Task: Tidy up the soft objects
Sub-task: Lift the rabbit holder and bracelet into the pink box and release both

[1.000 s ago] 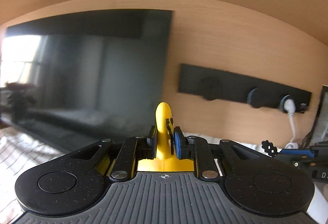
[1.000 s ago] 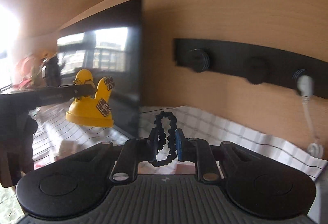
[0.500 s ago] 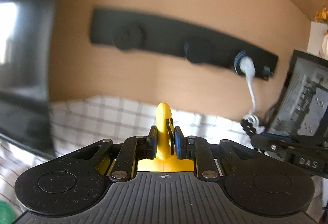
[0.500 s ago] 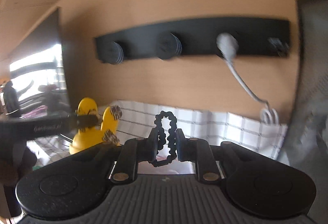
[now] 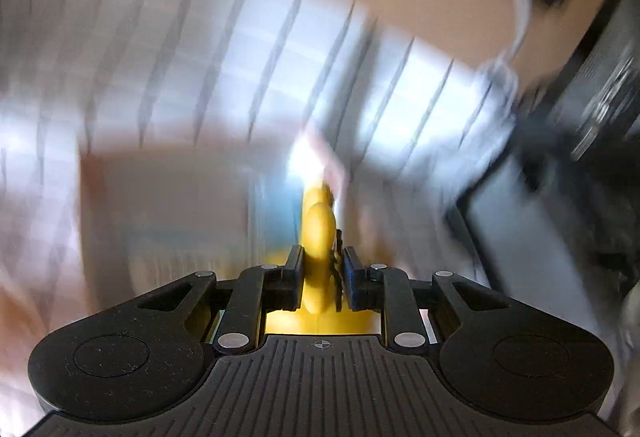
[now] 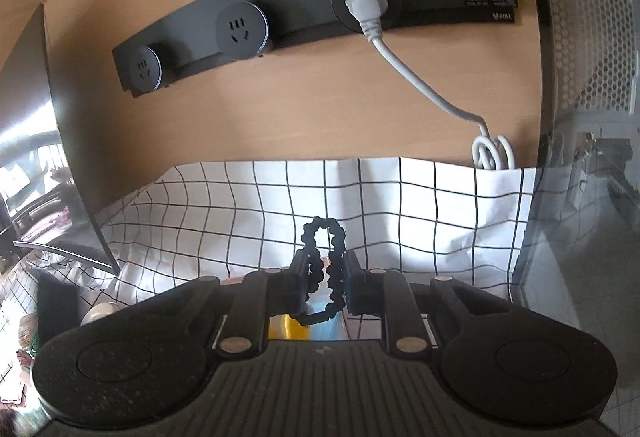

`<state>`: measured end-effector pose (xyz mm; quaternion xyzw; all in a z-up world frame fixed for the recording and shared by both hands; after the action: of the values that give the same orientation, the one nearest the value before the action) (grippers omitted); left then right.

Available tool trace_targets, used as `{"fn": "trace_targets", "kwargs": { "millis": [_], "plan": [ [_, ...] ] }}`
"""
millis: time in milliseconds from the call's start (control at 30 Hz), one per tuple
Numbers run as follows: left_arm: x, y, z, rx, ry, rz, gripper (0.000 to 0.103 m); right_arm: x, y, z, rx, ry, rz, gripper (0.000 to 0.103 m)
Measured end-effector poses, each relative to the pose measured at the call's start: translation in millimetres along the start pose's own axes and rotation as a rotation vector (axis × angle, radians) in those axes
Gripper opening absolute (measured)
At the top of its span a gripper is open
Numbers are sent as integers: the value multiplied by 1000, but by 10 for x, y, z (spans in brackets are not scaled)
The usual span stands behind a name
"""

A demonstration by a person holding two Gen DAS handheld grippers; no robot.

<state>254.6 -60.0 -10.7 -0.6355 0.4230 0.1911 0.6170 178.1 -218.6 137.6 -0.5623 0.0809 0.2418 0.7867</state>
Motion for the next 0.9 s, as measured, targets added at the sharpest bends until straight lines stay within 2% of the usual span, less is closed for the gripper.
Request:
{"fn": "trace_targets", "kwargs": {
  "millis": [67, 233, 333, 400, 433, 467, 600, 700, 800, 900],
  "plan": [
    [44, 101, 15, 2, 30, 14, 26, 20, 7, 0, 0, -2, 9, 18],
    [-193, 141, -67, 112, -22, -15, 27, 84, 8, 107, -3, -48, 32, 18],
    [-460, 181, -53, 125, -11, -72, 27, 246, -27, 205, 17, -113, 44, 20],
    [-578, 202, 10, 117, -33, -99, 27, 423, -21, 251, 29, -138, 76, 39],
    [-629, 229, 50, 115, -51, -102, 27, 510, -8, 264, 37, -136, 97, 63],
    [-674, 253, 112, 111, -67, -101, 27, 576, -2, 266, 48, -119, 103, 71],
    [-993, 415, 446, 65, -88, -152, 27, 623, 37, 302, 62, -112, 120, 71],
    [-1226, 585, 755, 11, -99, -194, 27, 560, 47, 360, 44, -67, 130, 71],
    [-1378, 825, 1104, -58, -163, -176, 27, 497, 51, 494, 16, -30, 146, 72],
    [-1516, 1080, 1475, -152, -211, -167, 27, 498, 101, 785, -37, -35, 165, 76]
  ]
}}
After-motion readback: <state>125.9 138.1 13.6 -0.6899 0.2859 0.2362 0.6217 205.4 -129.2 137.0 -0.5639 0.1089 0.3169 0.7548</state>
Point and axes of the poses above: each gripper's, at about its wrist camera, not at the fingertips, and x roughly the way its jaws point, z to its left, y to its underside, the point moved 4 cm from there along x, roughly the way its jaws point, and after that the axes turned 15 degrees about -y, right-handed, at the moved point
